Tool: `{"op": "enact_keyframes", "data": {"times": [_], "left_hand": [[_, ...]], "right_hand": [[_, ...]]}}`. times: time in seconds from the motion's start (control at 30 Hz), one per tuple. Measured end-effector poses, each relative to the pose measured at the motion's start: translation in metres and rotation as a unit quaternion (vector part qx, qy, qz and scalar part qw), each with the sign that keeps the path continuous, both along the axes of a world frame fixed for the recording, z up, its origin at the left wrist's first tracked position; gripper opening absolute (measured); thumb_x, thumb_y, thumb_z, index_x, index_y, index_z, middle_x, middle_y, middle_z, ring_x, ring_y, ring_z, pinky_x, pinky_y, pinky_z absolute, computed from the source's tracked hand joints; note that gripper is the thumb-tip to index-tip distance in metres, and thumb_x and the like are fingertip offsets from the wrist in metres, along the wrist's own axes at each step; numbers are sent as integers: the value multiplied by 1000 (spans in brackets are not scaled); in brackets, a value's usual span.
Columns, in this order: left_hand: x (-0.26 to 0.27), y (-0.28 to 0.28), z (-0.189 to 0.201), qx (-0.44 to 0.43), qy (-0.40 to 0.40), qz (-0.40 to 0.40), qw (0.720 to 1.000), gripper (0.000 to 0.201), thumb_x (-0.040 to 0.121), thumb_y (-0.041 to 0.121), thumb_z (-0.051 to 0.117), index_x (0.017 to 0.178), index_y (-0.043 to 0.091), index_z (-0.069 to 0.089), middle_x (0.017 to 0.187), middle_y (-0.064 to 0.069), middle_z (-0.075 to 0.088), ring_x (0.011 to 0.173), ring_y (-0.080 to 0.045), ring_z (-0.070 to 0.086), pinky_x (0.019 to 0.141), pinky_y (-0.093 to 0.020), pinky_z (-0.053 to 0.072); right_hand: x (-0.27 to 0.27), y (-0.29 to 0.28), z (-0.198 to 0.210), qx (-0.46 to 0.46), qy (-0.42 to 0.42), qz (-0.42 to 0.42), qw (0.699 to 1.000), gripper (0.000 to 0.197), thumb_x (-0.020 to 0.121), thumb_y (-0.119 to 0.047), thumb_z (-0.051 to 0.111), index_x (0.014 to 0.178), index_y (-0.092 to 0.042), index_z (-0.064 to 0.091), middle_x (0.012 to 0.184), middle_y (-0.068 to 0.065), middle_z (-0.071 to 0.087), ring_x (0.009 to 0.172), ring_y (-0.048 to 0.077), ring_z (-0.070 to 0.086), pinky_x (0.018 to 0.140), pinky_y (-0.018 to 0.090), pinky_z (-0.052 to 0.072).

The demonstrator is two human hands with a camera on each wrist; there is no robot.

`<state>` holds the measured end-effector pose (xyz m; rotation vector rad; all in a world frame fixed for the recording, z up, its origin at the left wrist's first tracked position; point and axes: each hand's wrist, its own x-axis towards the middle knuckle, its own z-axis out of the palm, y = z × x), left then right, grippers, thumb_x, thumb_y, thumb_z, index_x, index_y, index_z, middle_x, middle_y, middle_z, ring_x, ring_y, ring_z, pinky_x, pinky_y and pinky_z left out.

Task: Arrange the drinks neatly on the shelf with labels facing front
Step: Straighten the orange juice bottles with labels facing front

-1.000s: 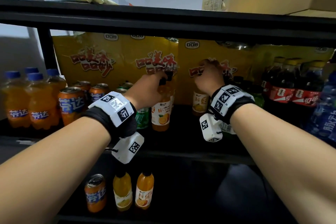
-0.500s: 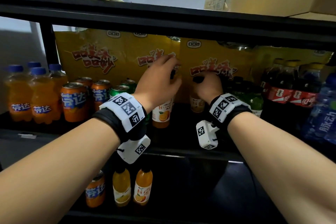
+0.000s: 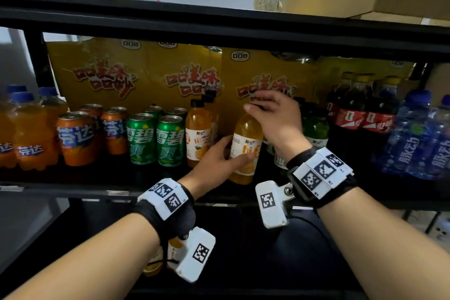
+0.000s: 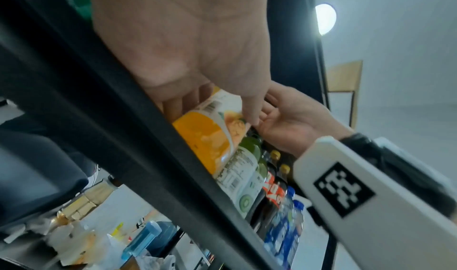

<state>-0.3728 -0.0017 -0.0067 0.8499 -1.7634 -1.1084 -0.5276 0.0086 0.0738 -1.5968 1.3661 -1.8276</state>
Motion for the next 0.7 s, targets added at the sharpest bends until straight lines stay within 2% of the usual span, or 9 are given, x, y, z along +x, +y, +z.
{"op": "enact_keyframes", "data": {"times": [0.03,0.1,0.2,0.3,0.4,0.5,0.57,0.63,0.7], "left_hand": [[1,-1,0,8,18,-12,1000,52,89,34,78,135,20,59,111,14,77,105,-2,71,80,-15,56],[2,0,1,21,48,-20,998,43,90,31,76,130,19,64,115,6,77,109,-11,71,88,-24,58],[4,3,1,34,108,-22,993,44,94,28,71,135,15,60,124,-2,74,114,-17,70,100,-35,56],[6,4,0,24,139,-5,990,46,97,23,69,139,16,54,129,-3,70,116,-15,68,97,-33,56],[7,3,-2,14,120,-3,993,52,93,20,73,140,17,51,126,-3,69,113,-12,69,90,-26,58],[10,1,-1,81,128,-28,988,51,93,20,73,140,18,53,127,-8,70,115,-20,68,93,-34,58],[12,-2,2,142,153,-57,976,39,98,17,64,136,14,61,125,-13,72,114,-26,69,94,-41,58],[15,-5,3,167,160,-70,970,32,100,14,58,130,11,66,120,-12,74,108,-26,72,86,-38,60],[16,-5,2,158,155,-75,972,30,100,12,59,129,10,68,117,-12,76,105,-25,73,82,-34,61]], "right_hand": [[2,0,-1,-3,-16,6,1000,28,84,-20,86,101,-32,67,96,-17,73,96,-1,71,77,16,57],[5,1,-8,5,-41,24,999,33,84,-25,86,110,-28,67,103,-13,72,102,4,70,81,18,57],[12,3,-34,61,-57,55,995,59,82,-35,87,132,-20,60,122,-2,69,112,13,68,91,30,58],[15,8,-62,103,-102,121,982,59,78,-34,89,127,-14,64,120,3,75,113,20,71,99,44,59],[14,12,-72,118,-162,154,967,73,64,-41,88,125,-10,65,120,9,75,115,26,71,105,54,53],[14,10,-74,122,-188,151,963,70,63,-42,84,122,-8,68,117,11,76,113,28,71,105,54,53],[12,8,-77,120,-208,140,961,51,72,-38,84,114,-10,70,113,10,77,110,28,73,103,52,55],[11,5,-82,113,-204,129,964,26,86,-30,80,106,-15,72,105,6,79,105,24,75,97,43,59],[10,4,-86,103,-185,131,969,19,90,-27,78,105,-17,74,102,2,81,101,19,76,84,32,62]]}}
